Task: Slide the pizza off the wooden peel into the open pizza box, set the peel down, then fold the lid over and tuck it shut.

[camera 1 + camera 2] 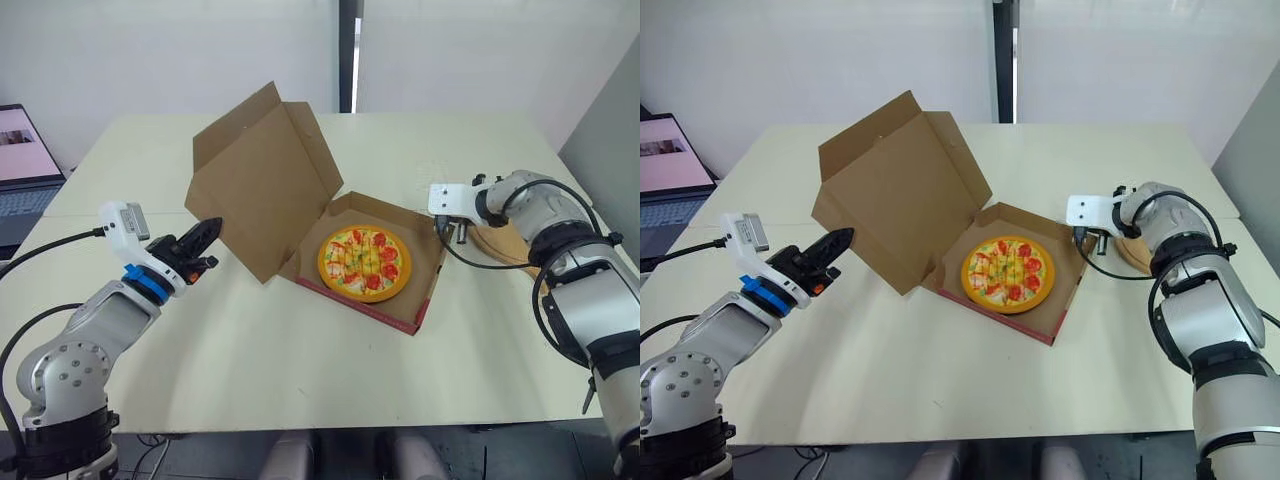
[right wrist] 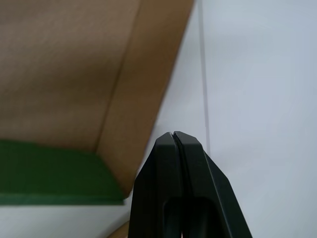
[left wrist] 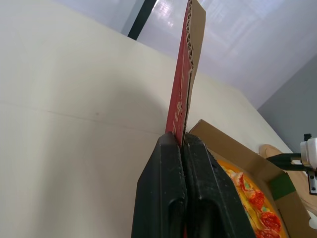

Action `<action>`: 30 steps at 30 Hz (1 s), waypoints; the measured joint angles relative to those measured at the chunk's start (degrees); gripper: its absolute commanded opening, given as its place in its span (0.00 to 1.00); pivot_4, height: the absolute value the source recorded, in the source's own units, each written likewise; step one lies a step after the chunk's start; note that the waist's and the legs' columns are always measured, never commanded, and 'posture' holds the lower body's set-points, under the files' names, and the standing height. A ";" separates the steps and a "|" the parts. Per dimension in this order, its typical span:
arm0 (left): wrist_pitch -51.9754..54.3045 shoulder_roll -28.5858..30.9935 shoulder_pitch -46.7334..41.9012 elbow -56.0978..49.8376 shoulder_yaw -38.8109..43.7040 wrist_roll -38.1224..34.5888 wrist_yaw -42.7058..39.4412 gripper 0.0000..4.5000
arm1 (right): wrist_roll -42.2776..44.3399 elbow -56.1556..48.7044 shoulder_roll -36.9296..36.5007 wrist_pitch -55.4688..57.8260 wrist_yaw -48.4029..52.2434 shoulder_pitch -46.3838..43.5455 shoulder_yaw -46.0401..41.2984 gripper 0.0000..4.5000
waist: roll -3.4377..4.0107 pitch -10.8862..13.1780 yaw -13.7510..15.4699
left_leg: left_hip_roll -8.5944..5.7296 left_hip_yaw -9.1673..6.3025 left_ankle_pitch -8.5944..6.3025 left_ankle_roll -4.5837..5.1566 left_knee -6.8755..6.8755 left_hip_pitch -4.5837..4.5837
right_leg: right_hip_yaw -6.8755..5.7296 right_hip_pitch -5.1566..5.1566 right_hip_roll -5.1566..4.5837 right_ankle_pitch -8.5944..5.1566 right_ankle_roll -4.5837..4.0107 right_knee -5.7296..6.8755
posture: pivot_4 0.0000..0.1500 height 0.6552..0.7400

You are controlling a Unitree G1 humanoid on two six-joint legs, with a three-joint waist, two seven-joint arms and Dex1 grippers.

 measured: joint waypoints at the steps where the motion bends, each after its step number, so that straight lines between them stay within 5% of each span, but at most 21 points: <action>1: 0.16 0.00 -0.21 0.04 -0.01 0.04 0.00 0.00 | -0.01 0.06 -0.07 -0.26 1.18 -0.42 0.02 0.01 | 0.00 0.00 -0.05 | 0.01 0.00 0.00 0.00 0.00 0.00 | -0.01 0.00 0.00 0.00 0.00 0.00 | 1.00 1.00; 14: 1.95 1.12 -11.28 8.26 -4.21 4.90 -5.15 0.00 | 4.89 -5.58 -3.94 -3.57 21.64 1.56 -2.52 0.01 | -0.01 0.00 0.15 | 0.00 -0.07 0.00 0.00 0.02 -0.01 | -0.08 0.03 0.00 0.00 0.00 0.01 | 1.00 1.00; 30: 1.81 -0.28 -29.67 26.18 -12.98 17.77 -21.97 0.00 | 21.90 -59.30 -16.53 24.99 36.98 28.03 -9.54 0.01 | -0.01 0.00 0.22 | -0.02 -0.25 -0.01 -0.02 0.08 -0.25 | -0.20 -0.08 -0.01 0.01 0.02 -0.03 | 1.00 1.00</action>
